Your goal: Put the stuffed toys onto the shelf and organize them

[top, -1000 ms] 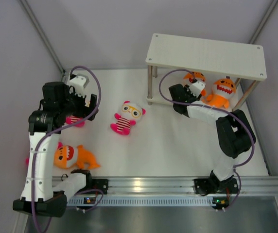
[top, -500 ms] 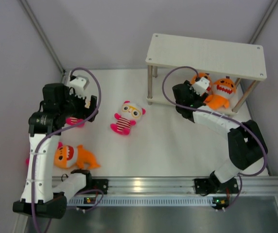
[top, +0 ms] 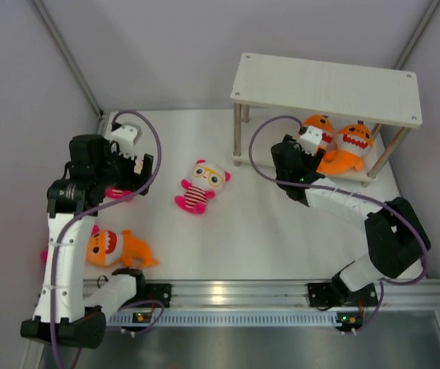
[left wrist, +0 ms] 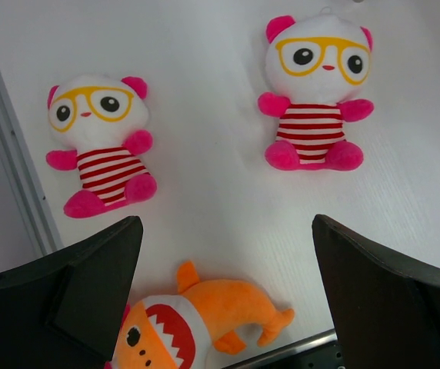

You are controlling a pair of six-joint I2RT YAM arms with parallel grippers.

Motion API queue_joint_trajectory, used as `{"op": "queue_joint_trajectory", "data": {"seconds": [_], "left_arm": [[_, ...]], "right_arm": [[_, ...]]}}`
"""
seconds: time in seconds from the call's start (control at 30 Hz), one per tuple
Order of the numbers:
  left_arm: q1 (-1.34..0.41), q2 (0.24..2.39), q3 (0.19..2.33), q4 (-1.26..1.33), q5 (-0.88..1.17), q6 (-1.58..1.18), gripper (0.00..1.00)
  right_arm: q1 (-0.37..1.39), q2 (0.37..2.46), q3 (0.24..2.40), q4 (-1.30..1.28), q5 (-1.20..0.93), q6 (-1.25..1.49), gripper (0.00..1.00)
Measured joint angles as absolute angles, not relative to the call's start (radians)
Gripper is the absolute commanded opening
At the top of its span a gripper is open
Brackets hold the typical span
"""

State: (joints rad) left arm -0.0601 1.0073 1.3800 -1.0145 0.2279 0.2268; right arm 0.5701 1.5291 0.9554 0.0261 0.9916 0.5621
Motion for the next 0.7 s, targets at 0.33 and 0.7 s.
{"op": "queue_joint_trajectory", "data": {"seconds": [0.33,0.7], "left_arm": [[-0.007,1.062,1.056,-1.004,-0.261,0.306,0.98],[0.635,1.185,1.081,-1.106,-0.15,0.498,0.96]], "right_arm": [[0.807,1.256,0.856,0.17,0.959,0.296,0.74],[0.966,1.198,0.796,0.194,0.879,0.174,0.73]]}}
